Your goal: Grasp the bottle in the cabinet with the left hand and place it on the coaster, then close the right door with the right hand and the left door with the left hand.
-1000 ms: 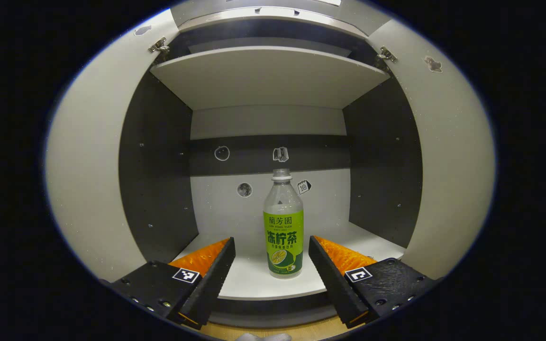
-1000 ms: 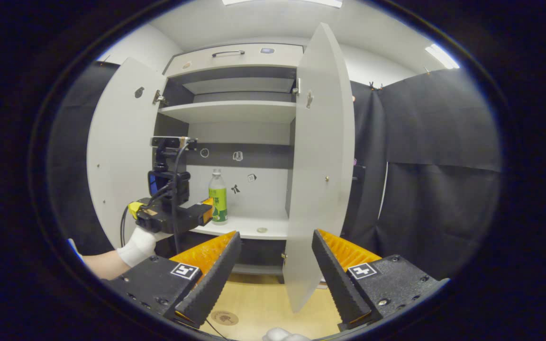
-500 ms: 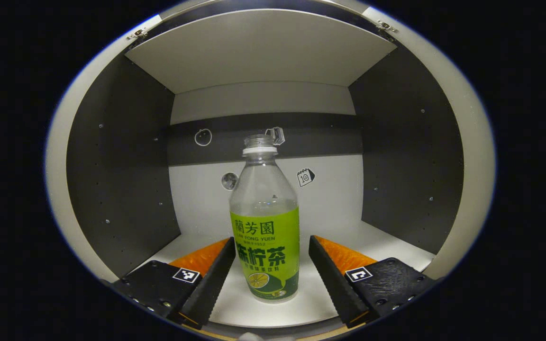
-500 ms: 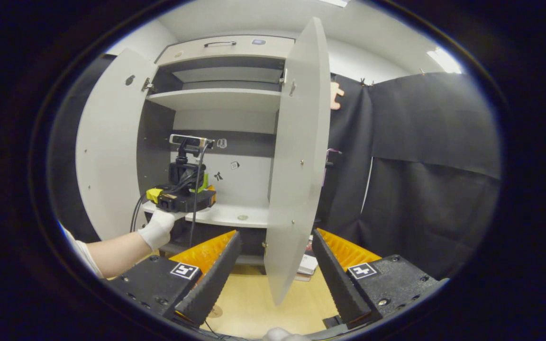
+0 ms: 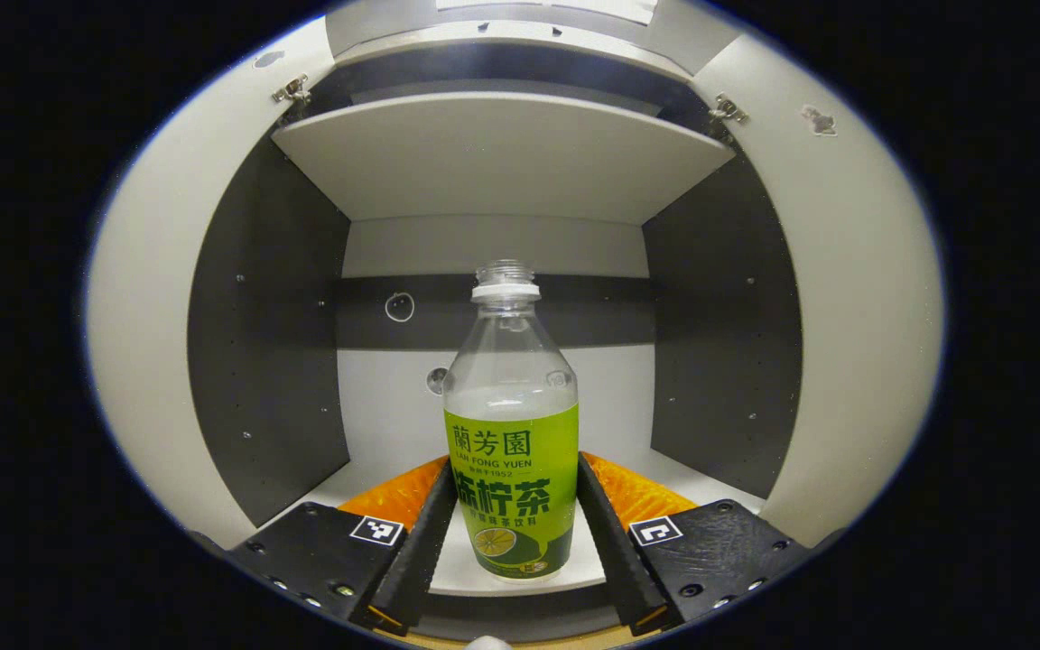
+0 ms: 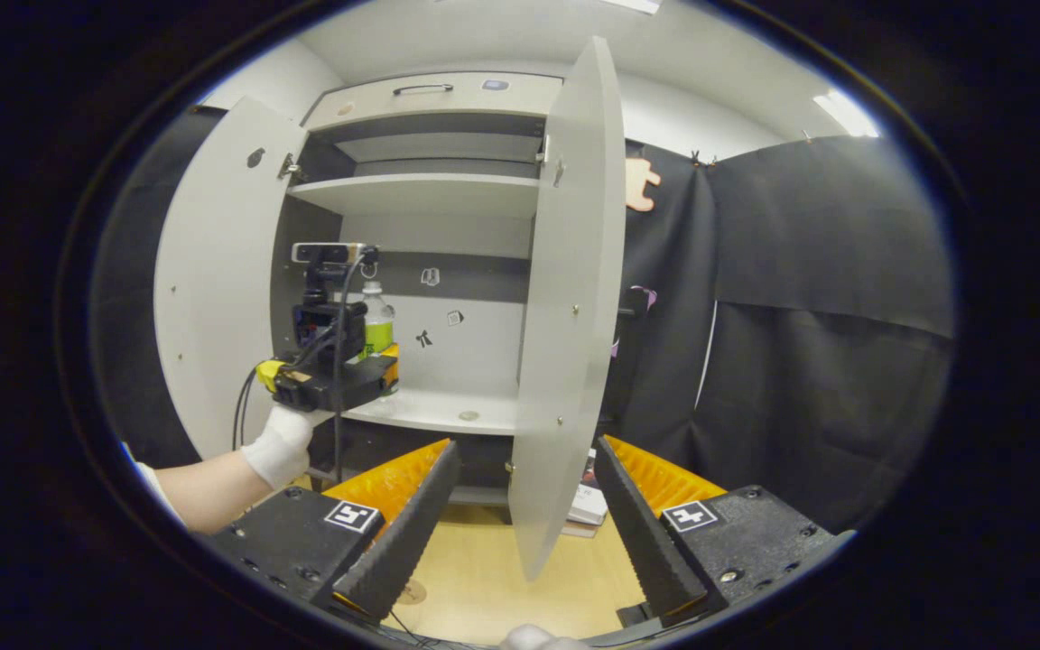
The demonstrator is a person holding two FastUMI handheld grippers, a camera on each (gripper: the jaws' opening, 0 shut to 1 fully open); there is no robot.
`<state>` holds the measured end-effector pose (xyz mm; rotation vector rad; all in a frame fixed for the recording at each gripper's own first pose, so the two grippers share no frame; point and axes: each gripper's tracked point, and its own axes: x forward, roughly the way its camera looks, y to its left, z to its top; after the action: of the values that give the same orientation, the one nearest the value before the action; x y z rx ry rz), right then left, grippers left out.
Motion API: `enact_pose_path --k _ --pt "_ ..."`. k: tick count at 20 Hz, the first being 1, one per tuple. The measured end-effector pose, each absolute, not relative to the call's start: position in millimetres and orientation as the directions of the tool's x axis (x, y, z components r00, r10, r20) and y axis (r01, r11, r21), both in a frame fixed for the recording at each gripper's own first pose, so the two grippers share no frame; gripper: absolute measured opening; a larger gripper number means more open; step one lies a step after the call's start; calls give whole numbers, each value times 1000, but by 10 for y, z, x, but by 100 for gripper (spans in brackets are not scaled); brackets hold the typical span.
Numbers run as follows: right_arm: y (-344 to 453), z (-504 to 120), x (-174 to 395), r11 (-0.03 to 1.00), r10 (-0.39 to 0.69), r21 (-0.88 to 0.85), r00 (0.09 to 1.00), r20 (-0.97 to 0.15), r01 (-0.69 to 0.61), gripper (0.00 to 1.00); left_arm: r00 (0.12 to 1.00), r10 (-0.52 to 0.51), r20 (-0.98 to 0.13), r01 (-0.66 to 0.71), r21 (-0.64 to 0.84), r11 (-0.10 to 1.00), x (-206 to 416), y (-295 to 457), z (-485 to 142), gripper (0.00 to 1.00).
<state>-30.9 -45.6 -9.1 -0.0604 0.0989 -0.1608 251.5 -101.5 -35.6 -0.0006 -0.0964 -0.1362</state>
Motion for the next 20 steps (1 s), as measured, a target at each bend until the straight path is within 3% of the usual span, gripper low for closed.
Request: enact_pose_path --k 10,16,20 --pt "-541 -435 -584 988 -153 -40 976 -153 149 100 959 -270 89 270 16 963 979 -1216 -1101 76" --pt "-606 -583 -649 987 -158 -56 969 -192 150 99 936 -336 106 336 11 942 376 -1341 -1815 76" --pt "-641 -641 -694 987 -153 -80 964 -219 139 100 933 -358 36 360 -42 932 135 -1414 -2399 80"
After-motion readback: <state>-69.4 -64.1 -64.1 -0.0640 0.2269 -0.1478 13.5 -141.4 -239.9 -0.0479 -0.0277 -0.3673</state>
